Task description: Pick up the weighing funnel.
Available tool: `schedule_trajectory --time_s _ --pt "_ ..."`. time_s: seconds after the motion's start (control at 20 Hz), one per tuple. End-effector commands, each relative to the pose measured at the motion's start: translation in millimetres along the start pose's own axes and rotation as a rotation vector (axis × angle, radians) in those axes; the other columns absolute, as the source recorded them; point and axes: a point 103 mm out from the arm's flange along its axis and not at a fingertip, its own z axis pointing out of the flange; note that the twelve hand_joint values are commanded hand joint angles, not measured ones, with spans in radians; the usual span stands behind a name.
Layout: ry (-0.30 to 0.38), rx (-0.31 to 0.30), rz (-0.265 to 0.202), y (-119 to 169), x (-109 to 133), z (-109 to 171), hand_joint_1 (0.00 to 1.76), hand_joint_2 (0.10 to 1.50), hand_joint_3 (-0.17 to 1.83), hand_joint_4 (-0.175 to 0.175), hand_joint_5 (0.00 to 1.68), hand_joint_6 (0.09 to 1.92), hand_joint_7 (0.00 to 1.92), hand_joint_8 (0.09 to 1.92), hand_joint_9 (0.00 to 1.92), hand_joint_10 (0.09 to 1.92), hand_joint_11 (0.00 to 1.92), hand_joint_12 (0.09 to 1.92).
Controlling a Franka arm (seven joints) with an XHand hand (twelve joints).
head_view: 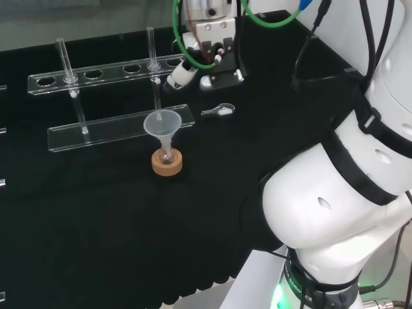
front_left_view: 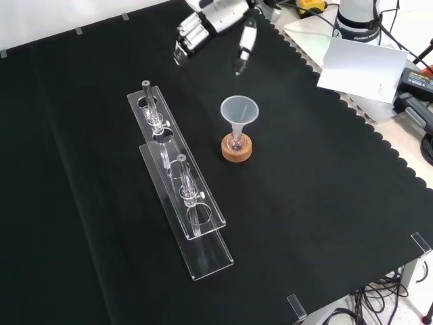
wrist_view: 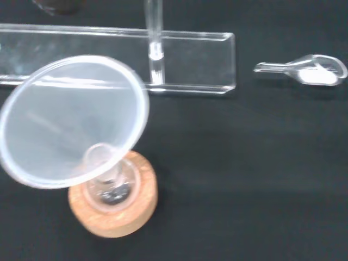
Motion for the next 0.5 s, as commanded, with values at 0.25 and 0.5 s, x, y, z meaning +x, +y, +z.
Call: schedule_trajectory --time_s 0.25,0.5 --pt "0.025 0.01 0.069 14 -58 -13 0.66 0.88 -0.17 -0.073 0.22 0.09 0.0 0.38 0.07 0.81 0.08 1.52" --pt "0.01 -0.007 0.108 36 -89 -18 0.7 0.9 -0.17 -0.076 0.29 0.09 0.02 0.63 0.19 0.78 0.13 1.48"
